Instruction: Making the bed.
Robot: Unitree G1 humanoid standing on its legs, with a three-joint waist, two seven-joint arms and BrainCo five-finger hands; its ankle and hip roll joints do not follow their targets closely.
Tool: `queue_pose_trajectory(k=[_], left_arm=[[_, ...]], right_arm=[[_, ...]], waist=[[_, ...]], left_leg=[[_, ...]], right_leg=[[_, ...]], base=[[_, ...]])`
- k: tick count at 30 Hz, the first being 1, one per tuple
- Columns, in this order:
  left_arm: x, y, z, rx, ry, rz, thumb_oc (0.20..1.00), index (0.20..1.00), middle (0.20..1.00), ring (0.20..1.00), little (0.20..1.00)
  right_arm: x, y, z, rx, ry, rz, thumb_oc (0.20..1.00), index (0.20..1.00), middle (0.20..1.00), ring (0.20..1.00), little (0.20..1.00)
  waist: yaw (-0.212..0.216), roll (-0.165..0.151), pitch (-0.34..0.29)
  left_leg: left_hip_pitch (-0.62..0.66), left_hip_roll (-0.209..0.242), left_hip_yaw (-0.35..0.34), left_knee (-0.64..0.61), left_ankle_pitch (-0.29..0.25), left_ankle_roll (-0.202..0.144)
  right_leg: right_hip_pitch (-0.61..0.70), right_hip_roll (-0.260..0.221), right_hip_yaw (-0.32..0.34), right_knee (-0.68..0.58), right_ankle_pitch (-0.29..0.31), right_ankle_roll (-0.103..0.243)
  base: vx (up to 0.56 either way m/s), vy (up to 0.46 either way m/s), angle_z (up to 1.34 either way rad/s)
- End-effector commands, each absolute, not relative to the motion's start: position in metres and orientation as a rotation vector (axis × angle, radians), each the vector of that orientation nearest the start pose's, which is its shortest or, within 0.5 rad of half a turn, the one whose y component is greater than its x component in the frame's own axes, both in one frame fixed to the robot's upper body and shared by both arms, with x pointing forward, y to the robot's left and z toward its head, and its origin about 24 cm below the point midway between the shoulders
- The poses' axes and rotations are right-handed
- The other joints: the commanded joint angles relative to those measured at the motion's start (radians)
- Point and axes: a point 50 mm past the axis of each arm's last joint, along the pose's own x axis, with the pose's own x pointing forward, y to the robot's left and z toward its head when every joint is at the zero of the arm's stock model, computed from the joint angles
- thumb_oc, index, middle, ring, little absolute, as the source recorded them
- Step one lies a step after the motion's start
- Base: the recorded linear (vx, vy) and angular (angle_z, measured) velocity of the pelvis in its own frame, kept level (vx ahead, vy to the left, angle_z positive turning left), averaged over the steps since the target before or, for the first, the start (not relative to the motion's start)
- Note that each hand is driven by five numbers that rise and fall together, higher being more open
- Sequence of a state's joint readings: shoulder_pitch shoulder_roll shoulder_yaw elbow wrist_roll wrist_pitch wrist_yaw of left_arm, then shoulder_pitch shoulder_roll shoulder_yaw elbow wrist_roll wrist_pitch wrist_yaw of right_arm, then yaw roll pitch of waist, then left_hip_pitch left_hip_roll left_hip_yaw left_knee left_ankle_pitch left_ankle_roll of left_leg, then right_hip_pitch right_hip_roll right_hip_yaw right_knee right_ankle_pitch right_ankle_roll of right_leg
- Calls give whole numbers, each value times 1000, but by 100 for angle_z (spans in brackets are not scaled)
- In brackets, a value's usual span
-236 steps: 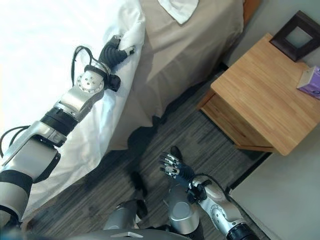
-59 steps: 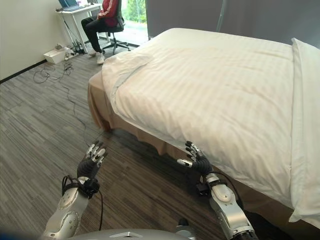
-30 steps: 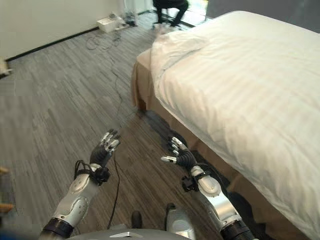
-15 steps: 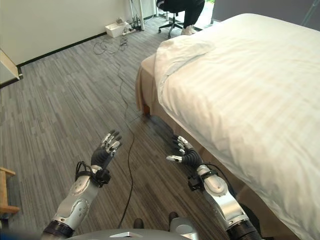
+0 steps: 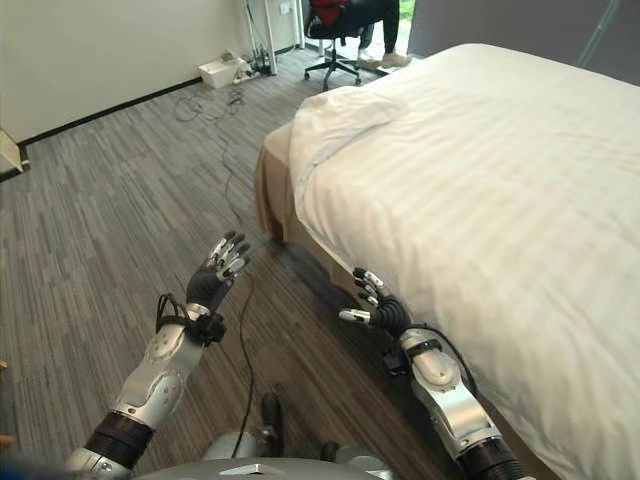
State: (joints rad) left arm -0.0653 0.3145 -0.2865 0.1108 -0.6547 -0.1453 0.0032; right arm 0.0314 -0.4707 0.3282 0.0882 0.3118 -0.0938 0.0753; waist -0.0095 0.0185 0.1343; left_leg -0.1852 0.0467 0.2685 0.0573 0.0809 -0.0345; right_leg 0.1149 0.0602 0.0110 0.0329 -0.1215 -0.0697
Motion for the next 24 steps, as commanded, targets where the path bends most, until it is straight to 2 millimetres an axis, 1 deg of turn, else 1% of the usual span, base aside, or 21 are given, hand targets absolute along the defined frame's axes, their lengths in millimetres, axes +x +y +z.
queue_pose_trajectory(k=[1,2,3,4,5,6,7,8,9,10,11,12,13,14,15,16,17,18,19,21,24], left_arm=[[256,164,62,-281,-125,-191,1000,1000,1000,1000,1000],[253,163,59,-284,-113,-192,1000,1000,1000,1000,1000],[253,163,59,-285,-109,-182,1000,1000,1000,1000,1000],[254,160,61,-280,-112,-185,1000,1000,1000,1000,1000],[254,158,62,-269,-116,-194,1000,1000,1000,1000,1000],[255,156,64,-256,-123,-207,1000,1000,1000,1000,1000],[255,155,64,-248,-117,-218,1000,1000,1000,1000,1000],[256,153,62,-240,-108,-236,1000,1000,1000,1000,1000],[256,153,60,-238,-98,-244,1000,1000,1000,1000,1000],[255,153,59,-248,-88,-247,1000,1000,1000,1000,1000],[256,154,60,-252,-88,-252,1000,1000,1000,1000,1000],[255,154,60,-252,-87,-252,1000,1000,1000,1000,1000],[255,155,60,-252,-86,-251,1000,1000,1000,1000,1000],[256,152,58,-249,-78,-265,1000,1000,1000,1000,1000],[256,152,58,-249,-78,-265,1000,1000,1000,1000,1000],[256,152,58,-240,-79,-265,1000,1000,1000,1000,1000],[254,152,58,-238,-79,-271,1000,1000,1000,1000,1000],[254,152,58,-238,-78,-271,1000,1000,1000,1000,1000],[252,153,55,-247,-68,-266,1000,1000,1000,1000,1000],[249,154,51,-270,-51,-256,1000,1000,1000,1000,1000],[249,161,45,-286,-27,-210,1000,1000,1000,1000,1000]], right_arm=[[248,-146,45,-105,-33,415,1000,1000,1000,1000,1000],[248,-141,44,-94,-33,428,1000,1000,1000,1000,1000],[248,-138,43,-88,-29,431,1000,1000,1000,1000,1000],[248,-135,44,-70,-35,433,1000,1000,1000,1000,1000],[249,-131,44,-56,-38,437,1000,1000,1000,1000,1000],[250,-129,45,-58,-43,445,1000,1000,1000,1000,1000],[251,-128,47,-76,-52,454,1000,1000,1000,1000,1000],[253,-130,49,-119,-64,455,1000,1000,1000,1000,1000],[253,-131,50,-138,-70,453,1000,1000,1000,1000,1000],[255,-133,52,-133,-76,433,1000,1000,1000,1000,1000],[256,-135,54,-125,-81,425,1000,1000,1000,1000,1000],[256,-135,54,-125,-80,425,1000,1000,1000,1000,1000],[255,-140,54,-117,-81,408,1000,1000,1000,1000,1000],[254,-141,52,-116,-71,404,1000,1000,1000,1000,1000],[254,-141,52,-115,-71,404,1000,1000,1000,1000,1000],[249,-145,46,-111,-46,394,1000,1000,1000,1000,1000],[248,-145,46,-110,-44,395,1000,1000,1000,1000,1000],[248,-145,46,-110,-43,395,1000,1000,1000,1000,1000],[246,-148,46,-98,-39,393,1000,1000,1000,1000,1000],[244,-151,45,-90,-34,387,1000,1000,1000,1000,1000],[244,-155,46,-97,-35,364,1000,1000,1000,1000,1000]], waist=[[19,-48,-36],[29,-59,-50],[35,-69,-50],[31,-62,-41],[16,-49,-15],[-1,-29,8],[-13,-20,18],[-32,-10,27],[-43,-5,30],[-49,2,28],[-57,1,31],[-62,0,34],[-77,-11,32],[-82,-24,22],[-84,-23,26],[-81,-39,8],[-76,-42,0],[-75,-42,1],[-66,-48,-18],[-65,-49,-31],[-66,-45,-36]], left_leg=[[-32,-34,0,28,95,31],[-12,-43,6,32,75,49],[11,-59,9,36,45,72],[42,-66,-5,28,33,87],[96,-69,-33,7,18,101],[134,-64,-50,-7,9,111],[159,-66,-72,-15,-4,117],[183,-70,-117,-30,-11,121],[218,-76,-144,-50,-16,124],[247,-75,-147,-65,-30,119],[261,-76,-157,-72,-39,111],[266,-77,-163,-74,-39,111],[292,-94,-187,-82,-64,98],[298,-102,-197,-75,-75,94],[301,-100,-199,-74,-76,94],[304,-111,-209,-81,-85,84],[302,-114,-202,-77,-90,86],[304,-114,-201,-76,-92,86],[301,-117,-198,-82,-93,82],[296,-114,-197,-84,-92,72],[292,-99,-165,-95,-90,62]], right_leg=[[179,-72,29,22,-37,136],[156,-90,23,134,13,168],[106,-114,16,284,117,216],[42,-120,22,468,237,250],[-44,-122,6,610,280,262],[-106,-113,-6,697,305,253],[-143,-110,-9,750,295,243],[-209,-63,8,811,244,230],[-254,-83,-12,792,222,218],[-282,-168,-64,663,201,191],[-294,-193,-84,593,185,188],[-286,-195,-91,592,181,188],[-306,-186,-72,434,175,195],[-271,-180,-70,347,192,208],[-264,-178,-73,341,194,207],[-201,-163,-76,198,153,202],[-169,-156,-83,190,148,208],[-166,-156,-82,190,147,208],[-122,-145,-77,102,128,199],[-88,-129,-73,23,138,193],[-88,-115,-83,-12,154,195]], base=[[302,95,-55],[422,143,-73],[385,155,-67],[301,173,-30],[262,188,-1],[266,164,29],[294,97,89],[340,60,149],[414,40,178],[396,11,149],[284,-18,114],[289,-81,89],[324,-92,77],[318,-88,54],[286,-96,36],[204,-76,23],[203,-75,25],[161,-67,6],[157,-74,-23],[155,-82,-41],[92,-50,-32]])
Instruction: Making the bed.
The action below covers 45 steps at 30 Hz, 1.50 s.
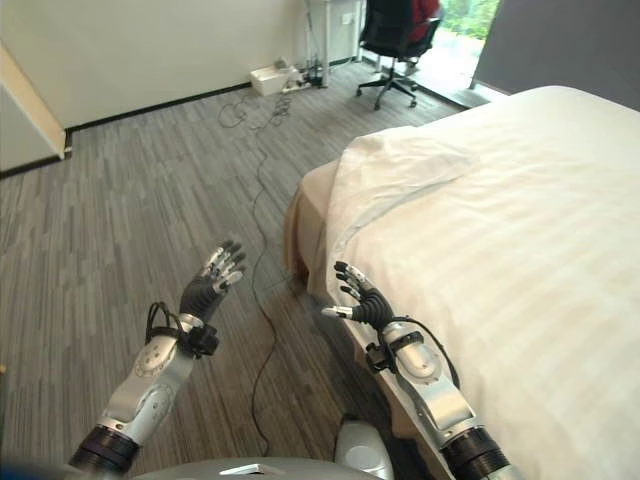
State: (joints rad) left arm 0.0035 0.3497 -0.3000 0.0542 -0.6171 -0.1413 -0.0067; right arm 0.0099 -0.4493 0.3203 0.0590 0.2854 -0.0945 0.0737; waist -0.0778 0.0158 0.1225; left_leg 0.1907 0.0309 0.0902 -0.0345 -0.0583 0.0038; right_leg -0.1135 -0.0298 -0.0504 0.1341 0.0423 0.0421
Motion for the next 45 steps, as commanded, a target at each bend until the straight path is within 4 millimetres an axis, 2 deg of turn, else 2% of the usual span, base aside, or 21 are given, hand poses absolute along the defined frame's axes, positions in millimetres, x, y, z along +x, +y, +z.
queue_pose_trajectory(k=[1,7,8,9,10,12,13,15,16,18,20,21,24,26,27,28,29,32,34,38,45], left_arm=[[247,163,45,-276,-25,-211,1000,1000,1000,1000,1000],[252,156,49,-303,-38,-234,1000,1000,1000,1000,1000],[257,155,56,-286,-69,-250,1000,1000,1000,1000,1000],[257,155,57,-285,-70,-250,1000,1000,1000,1000,1000],[260,156,63,-276,-96,-257,1000,1000,1000,1000,1000],[263,156,69,-283,-126,-232,1000,1000,1000,1000,1000],[263,156,69,-283,-126,-232,1000,1000,1000,1000,1000],[264,158,71,-284,-139,-209,1000,1000,1000,1000,1000],[265,158,73,-292,-153,-213,1000,1000,1000,1000,1000],[267,159,82,-293,-202,-217,1000,1000,1000,1000,1000],[268,156,83,-293,-203,-235,1000,1000,1000,1000,1000],[273,145,85,-274,-203,-296,1000,1000,1000,1000,1000],[273,143,83,-258,-190,-310,1000,1000,1000,1000,1000],[273,151,83,-204,-187,-293,1000,1000,1000,1000,1000],[273,156,82,-192,-182,-274,1000,1000,1000,1000,1000],[273,156,82,-192,-182,-274,1000,1000,1000,1000,1000],[269,159,77,-221,-160,-254,1000,1000,1000,1000,1000],[260,165,63,-252,-108,-218,1000,1000,1000,1000,1000],[253,169,54,-287,-72,-191,1000,1000,1000,1000,1000],[247,170,47,-308,-47,-176,1000,1000,1000,1000,1000],[245,167,45,-346,-34,-173,1000,1000,1000,1000,1000]], right_arm=[[241,-158,44,-112,-25,362,1000,1000,1000,1000,1000],[236,-165,38,-109,5,342,1000,1000,1000,1000,1000],[236,-166,41,-124,-6,354,1000,1000,1000,1000,1000],[236,-166,41,-124,-7,354,1000,1000,1000,1000,1000],[239,-168,44,-139,-18,355,1000,1000,1000,1000,1000],[241,-166,45,-122,-21,344,1000,1000,1000,1000,1000],[241,-166,45,-122,-22,343,1000,1000,1000,1000,1000],[240,-165,41,-99,-3,347,1000,1000,1000,1000,1000],[239,-164,41,-98,-2,358,1000,1000,1000,1000,1000],[236,-163,35,-109,26,390,1000,1000,1000,1000,1000],[233,-168,31,-113,46,370,1000,1000,1000,1000,1000],[228,-179,26,-131,70,318,1000,1000,1000,1000,1000],[227,-180,25,-103,72,300,1000,1000,1000,1000,1000],[228,-176,24,-100,71,304,1000,1000,1000,1000,1000],[228,-174,23,-110,73,315,1000,1000,1000,1000,1000],[228,-174,23,-110,73,315,1000,1000,1000,1000,1000],[227,-171,17,-123,100,333,1000,1000,1000,1000,1000],[228,-174,13,-132,121,315,1000,1000,1000,1000,1000],[229,-170,11,-112,127,317,1000,1000,1000,1000,1000],[230,-166,14,-120,113,351,1000,1000,1000,1000,1000],[226,-171,13,-152,128,347,1000,1000,1000,1000,1000]], waist=[[-1,-40,-29],[-24,-48,-17],[-29,-66,-2],[-29,-66,-5],[-13,-81,18],[5,-90,23],[7,-91,22],[12,-91,9],[11,-82,5],[8,-61,-5],[-11,-56,-13],[-66,-48,-12],[-78,-50,-2],[-57,-42,22],[-35,-35,24],[-37,-35,23],[-27,-34,13],[-13,-45,-10],[-4,-56,-21],[3,-54,-32],[-1,-41,-28]], left_leg=[[-74,-78,39,-17,48,21],[-88,-62,59,27,37,2],[-140,-38,73,180,38,-24],[-147,-38,73,184,39,-24],[-203,-46,-5,318,69,-46],[-209,-68,-176,262,36,-42],[-209,-69,-174,257,41,-42],[-229,-35,-254,184,59,-56],[-226,-41,-282,149,56,-56],[-203,-93,-395,84,52,-45],[-190,-75,-350,47,66,-43],[-166,-64,-285,3,70,-27],[-154,-52,-202,-9,70,-10],[-146,-24,-114,2,59,1],[-143,-16,-77,3,61,2],[-146,-16,-78,3,63,2],[-138,-9,-13,-6,68,5],[-111,-20,66,-26,63,4],[-104,-23,109,-34,59,1],[-104,-27,123,-53,67,-3],[-100,-24,117,-53,73,-7]], right_leg=[[144,-23,-32,-116,-8,86],[142,-17,-9,-115,-14,76],[158,-14,-10,-132,-17,63],[153,-14,-10,-134,-13,62],[168,-2,29,-138,-11,44],[169,6,163,-139,3,65],[166,5,165,-140,5,65],[163,3,235,-139,10,80],[164,8,255,-149,-1,82],[158,43,375,-140,3,87],[139,48,390,-139,10,89],[109,48,440,-121,11,116],[52,63,480,-42,30,144],[3,39,299,56,-23,133],[9,-5,150,92,-54,113],[7,-6,149,91,-52,113],[29,-46,9,132,-63,91],[82,-71,-115,36,-59,91],[101,-68,-144,-40,-42,102],[126,-41,-113,-111,-29,99],[143,-37,-110,-119,-49,83]], base=[[92,-32,-25],[35,-75,-12],[-6,-99,-7],[14,-143,-16],[58,-18,-41],[138,75,-89],[141,94,-149],[154,67,-187],[201,106,-216],[192,176,-180],[109,279,-209],[100,362,-203],[7,199,-102],[-104,134,-161],[-72,100,-183],[-102,145,-197],[-86,132,-143],[-39,100,-141],[-23,-10,-73],[0,-22,-27],[-15,-51,2]])
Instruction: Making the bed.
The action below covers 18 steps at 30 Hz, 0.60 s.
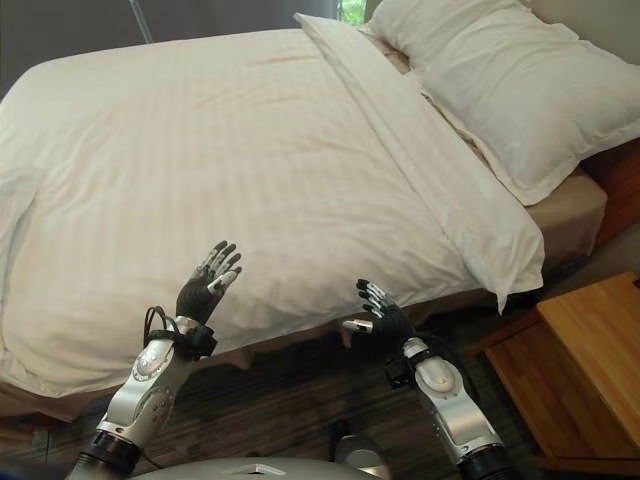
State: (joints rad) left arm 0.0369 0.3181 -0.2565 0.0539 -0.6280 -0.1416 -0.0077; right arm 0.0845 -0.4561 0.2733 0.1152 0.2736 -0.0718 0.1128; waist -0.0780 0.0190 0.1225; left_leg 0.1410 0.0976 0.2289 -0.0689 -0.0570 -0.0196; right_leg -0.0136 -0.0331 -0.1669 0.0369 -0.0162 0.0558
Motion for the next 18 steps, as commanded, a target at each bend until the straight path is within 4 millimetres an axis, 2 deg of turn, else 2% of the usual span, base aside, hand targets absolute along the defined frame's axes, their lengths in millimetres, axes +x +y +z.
queue_pose_trajectory(k=[1,6,12,13,16,18], left_arm=[[245,168,45,-347,-33,-174,1000,1000,1000,1000,1000],[244,170,44,-350,-35,-158,1000,1000,1000,1000,1000],[239,170,40,-370,-20,-147,1000,1000,1000,1000,1000],[238,195,35,-327,-20,-41,1000,1000,1000,1000,1000],[233,198,30,-296,15,-34,1000,1000,1000,1000,1000],[235,199,32,-287,6,-41,1000,1000,1000,1000,1000]], right_arm=[[226,-172,12,-153,132,348,1000,1000,1000,1000,1000],[227,-174,13,-157,133,344,1000,1000,1000,1000,1000],[229,-176,17,-61,109,321,1000,1000,1000,1000,1000],[227,-217,30,-62,55,120,1000,1000,1000,1000,1000],[227,-218,24,-4,71,94,1000,1000,1000,1000,1000],[228,-221,25,-48,71,86,1000,1000,1000,1000,1000]], waist=[[0,-43,-27],[8,-45,-25],[14,-41,-32],[20,-63,-7],[19,-56,-7],[19,-58,0]], left_leg=[[-47,-90,-23,-18,72,15],[-43,-86,-14,-9,74,8],[-49,-83,3,-16,81,1],[-76,-65,-190,30,74,4],[-63,-60,-211,26,68,1],[-74,-59,-217,53,59,-3]], right_leg=[[48,-31,7,-26,8,67],[67,-26,5,-58,20,66],[77,-17,-4,-107,41,72],[55,-33,120,-68,32,61],[61,-27,121,-41,11,49],[57,-29,114,-31,4,45]], base=[[-20,-82,0],[-17,-74,-2],[-5,-25,-3],[48,-17,1],[115,-42,-4],[31,-57,2]])
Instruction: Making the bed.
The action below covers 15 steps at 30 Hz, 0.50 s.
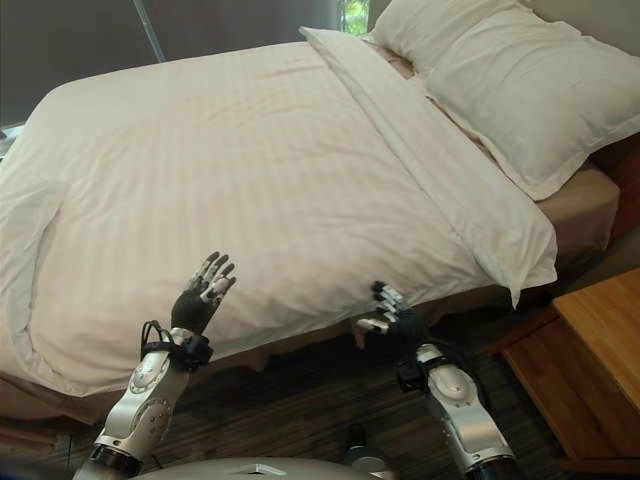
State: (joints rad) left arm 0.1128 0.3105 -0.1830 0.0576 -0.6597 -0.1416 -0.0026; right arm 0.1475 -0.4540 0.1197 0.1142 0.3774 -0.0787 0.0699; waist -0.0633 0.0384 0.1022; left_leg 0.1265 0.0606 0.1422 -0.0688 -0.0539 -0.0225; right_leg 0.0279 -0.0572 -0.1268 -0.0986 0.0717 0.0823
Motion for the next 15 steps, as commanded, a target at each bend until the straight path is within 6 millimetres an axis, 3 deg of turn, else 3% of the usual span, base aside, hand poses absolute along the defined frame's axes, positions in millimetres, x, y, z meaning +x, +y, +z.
queue_pose_trajectory(k=[1,4,5,8,10,12,14,15], left_arm=[[237,200,38,-279,-21,-42,1000,1000,1000,1000,1000],[241,199,45,-269,-51,-50,1000,1000,1000,1000,1000],[245,199,53,-258,-80,-64,1000,1000,1000,1000,1000],[248,197,63,-270,-124,-87,1000,1000,1000,1000,1000],[251,193,63,-300,-127,-84,1000,1000,1000,1000,1000],[253,190,66,-303,-134,-98,1000,1000,1000,1000,1000],[255,187,70,-309,-149,-126,1000,1000,1000,1000,1000],[258,184,73,-303,-157,-144,1000,1000,1000,1000,1000]], right_arm=[[231,-226,30,-76,52,69,1000,1000,1000,1000,1000],[237,-232,36,-95,30,49,1000,1000,1000,1000,1000],[242,-237,42,-114,9,25,1000,1000,1000,1000,1000],[248,-247,57,-111,-52,-6,1000,1000,1000,1000,1000],[246,-254,55,-92,-45,-41,1000,1000,1000,1000,1000],[243,-258,52,-89,-31,-58,1000,1000,1000,1000,1000],[240,-263,47,-85,-4,-84,1000,1000,1000,1000,1000],[235,-267,44,-77,4,-114,1000,1000,1000,1000,1000]], waist=[[8,-83,39],[14,-90,57],[18,-105,63],[15,-112,63],[-25,-81,49],[-38,-66,47],[-57,-44,44],[-78,-37,44]], left_leg=[[-99,-35,-146,126,51,-14],[-159,-52,-199,196,48,-34],[-178,-31,-217,248,46,-54],[-129,87,-284,292,53,-70],[-78,193,-297,278,145,-100],[-60,217,-283,263,159,-116],[-21,228,-248,235,107,-129],[-10,239,-198,185,92,-133]], right_leg=[[12,-14,63,103,-82,12],[-1,-21,56,90,-63,12],[-9,-34,62,87,-49,14],[-50,-76,89,112,-44,44],[-105,-113,136,146,-38,82],[-115,-132,146,154,-32,96],[-138,-169,156,164,-14,123],[-156,-198,149,170,16,144]], base=[[-1,-54,13],[-80,-7,31],[-62,70,32],[-24,207,2],[-61,533,-47],[-37,408,-34],[-68,415,-17],[-127,572,-15]])
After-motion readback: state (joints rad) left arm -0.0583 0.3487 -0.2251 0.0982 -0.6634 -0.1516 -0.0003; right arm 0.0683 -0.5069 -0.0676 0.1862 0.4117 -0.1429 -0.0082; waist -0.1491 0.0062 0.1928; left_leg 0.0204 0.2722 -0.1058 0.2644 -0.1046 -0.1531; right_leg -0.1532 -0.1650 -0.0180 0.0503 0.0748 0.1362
